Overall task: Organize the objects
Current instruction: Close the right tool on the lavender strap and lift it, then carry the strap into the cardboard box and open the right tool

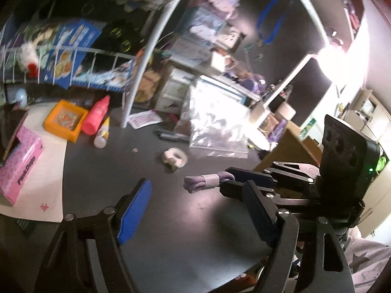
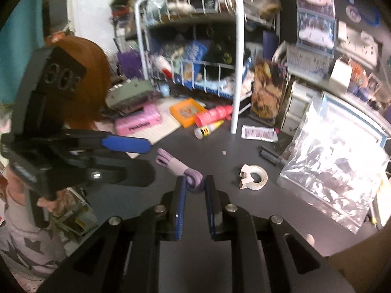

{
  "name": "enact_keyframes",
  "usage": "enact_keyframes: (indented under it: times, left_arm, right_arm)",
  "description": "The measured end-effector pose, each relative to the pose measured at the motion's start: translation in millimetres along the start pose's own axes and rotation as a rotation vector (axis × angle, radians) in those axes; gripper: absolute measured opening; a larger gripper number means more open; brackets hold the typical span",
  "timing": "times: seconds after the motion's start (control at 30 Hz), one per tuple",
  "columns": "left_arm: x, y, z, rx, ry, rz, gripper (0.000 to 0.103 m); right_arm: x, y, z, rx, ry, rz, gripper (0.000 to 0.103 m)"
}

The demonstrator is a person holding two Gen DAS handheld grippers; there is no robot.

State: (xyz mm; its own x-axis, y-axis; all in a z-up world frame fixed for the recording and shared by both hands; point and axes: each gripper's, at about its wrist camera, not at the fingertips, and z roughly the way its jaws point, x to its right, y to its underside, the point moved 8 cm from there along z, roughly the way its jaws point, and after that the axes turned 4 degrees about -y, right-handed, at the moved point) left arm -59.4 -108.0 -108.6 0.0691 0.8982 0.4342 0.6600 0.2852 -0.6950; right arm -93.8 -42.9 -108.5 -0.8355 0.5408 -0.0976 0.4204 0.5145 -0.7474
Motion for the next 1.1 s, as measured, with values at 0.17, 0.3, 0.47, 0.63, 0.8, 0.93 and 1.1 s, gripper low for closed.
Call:
enact_keyframes:
  times: [0.17,0.3,0.47,0.63,0.8,0.93,1.1]
  left_arm:
    - [30.5,-6.0,-12.6,0.034,0.027,0.049,0.059]
    - [59.6,-11.4,-15.9,0.049,0.054,0.092,0.049]
    - [101.8,-19.0,-11.7,0.058,0.094,0.155,0.033]
    - [144.5,-25.0,6.9,0.038,0.124,0.219,0.026]
    - [186.3,-28.7,31.1,0.013,0.151,0.284,0.024]
    - [217.5,-31.6,51.0,-0.013,0.173,0.330,0.023]
    - [245.9,-32.6,73.6,-0.044,0.198,0.367,0.023]
  right_arm:
    - [-8.0,-2.6,-38.9,0.062,0.013,-0.028,0.013]
    - [-8.0,-1.7,-69.4,0.111,0.025,-0.036,0.013]
    - [4.9,3.5,-106.6,0.164,0.059,-0.024,0.013]
    - [27.4,12.6,-142.9,0.217,0.104,-0.002,0.013]
    - [58.9,26.1,-176.2,0.252,0.160,0.044,0.013]
    - [83.2,36.5,-198.0,0.268,0.204,0.079,0.013]
    - [112.4,48.2,-220.8,0.280,0.254,0.123,0.013]
